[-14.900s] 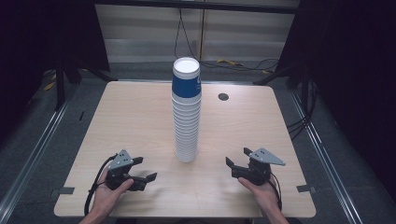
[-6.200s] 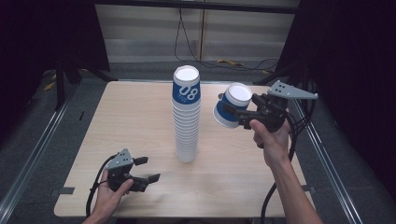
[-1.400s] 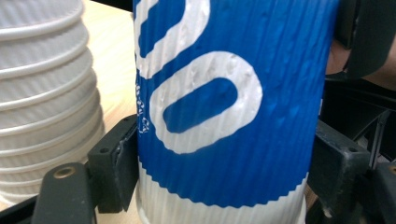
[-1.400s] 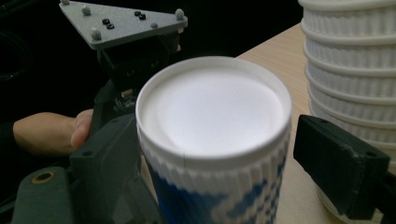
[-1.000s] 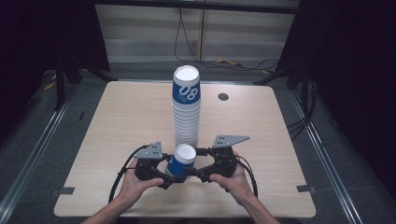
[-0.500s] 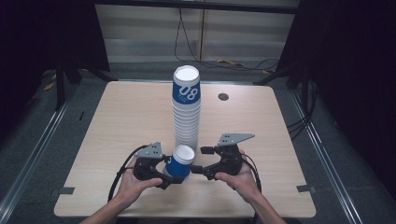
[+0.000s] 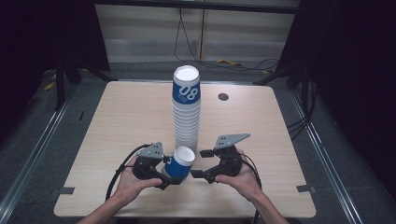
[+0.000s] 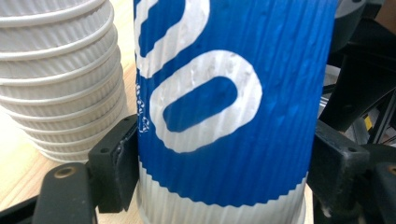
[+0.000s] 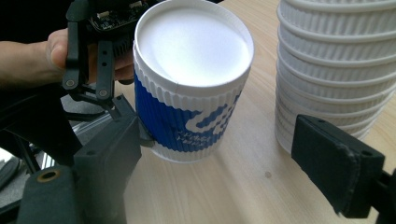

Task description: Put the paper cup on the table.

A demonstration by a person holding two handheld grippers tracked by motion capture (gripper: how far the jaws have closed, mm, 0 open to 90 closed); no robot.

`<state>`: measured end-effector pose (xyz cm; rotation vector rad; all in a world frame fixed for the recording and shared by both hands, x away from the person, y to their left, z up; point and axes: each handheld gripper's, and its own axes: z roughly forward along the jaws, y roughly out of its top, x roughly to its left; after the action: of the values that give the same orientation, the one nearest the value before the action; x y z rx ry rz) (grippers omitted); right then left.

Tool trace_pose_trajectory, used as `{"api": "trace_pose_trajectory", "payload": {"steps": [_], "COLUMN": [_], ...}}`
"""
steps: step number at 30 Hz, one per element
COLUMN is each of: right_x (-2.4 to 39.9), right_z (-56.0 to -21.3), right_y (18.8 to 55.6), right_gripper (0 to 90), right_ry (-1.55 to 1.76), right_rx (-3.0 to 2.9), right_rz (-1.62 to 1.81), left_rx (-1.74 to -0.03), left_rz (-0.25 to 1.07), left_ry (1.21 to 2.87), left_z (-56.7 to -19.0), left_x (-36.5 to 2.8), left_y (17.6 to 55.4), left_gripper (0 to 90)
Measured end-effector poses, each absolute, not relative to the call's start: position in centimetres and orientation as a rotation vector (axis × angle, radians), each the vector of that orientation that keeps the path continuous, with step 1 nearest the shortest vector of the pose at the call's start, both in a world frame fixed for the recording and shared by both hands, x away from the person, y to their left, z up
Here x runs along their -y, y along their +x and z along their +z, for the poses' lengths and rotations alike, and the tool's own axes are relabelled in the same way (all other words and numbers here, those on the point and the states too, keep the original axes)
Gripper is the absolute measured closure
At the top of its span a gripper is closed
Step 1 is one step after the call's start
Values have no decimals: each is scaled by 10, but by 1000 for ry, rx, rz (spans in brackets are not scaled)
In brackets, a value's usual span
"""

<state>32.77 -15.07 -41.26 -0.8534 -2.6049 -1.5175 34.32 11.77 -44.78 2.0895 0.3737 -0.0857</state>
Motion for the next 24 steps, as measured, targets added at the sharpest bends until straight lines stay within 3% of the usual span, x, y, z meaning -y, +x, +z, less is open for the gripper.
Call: {"api": "trace_pose_trajectory", "payload": {"steps": [24], "right_x": [141], "right_z": [-420], "right_y": [329], "right_gripper": [168], "right_ry": [-769], "right_rx": [2753], "right_rz": [-1339], "left_rx": [-347], "left_rz": [-51], "left_ry": [2240], "left_z": [-448], "left_x": [-115], "left_y": [345], "left_gripper": [212]}}
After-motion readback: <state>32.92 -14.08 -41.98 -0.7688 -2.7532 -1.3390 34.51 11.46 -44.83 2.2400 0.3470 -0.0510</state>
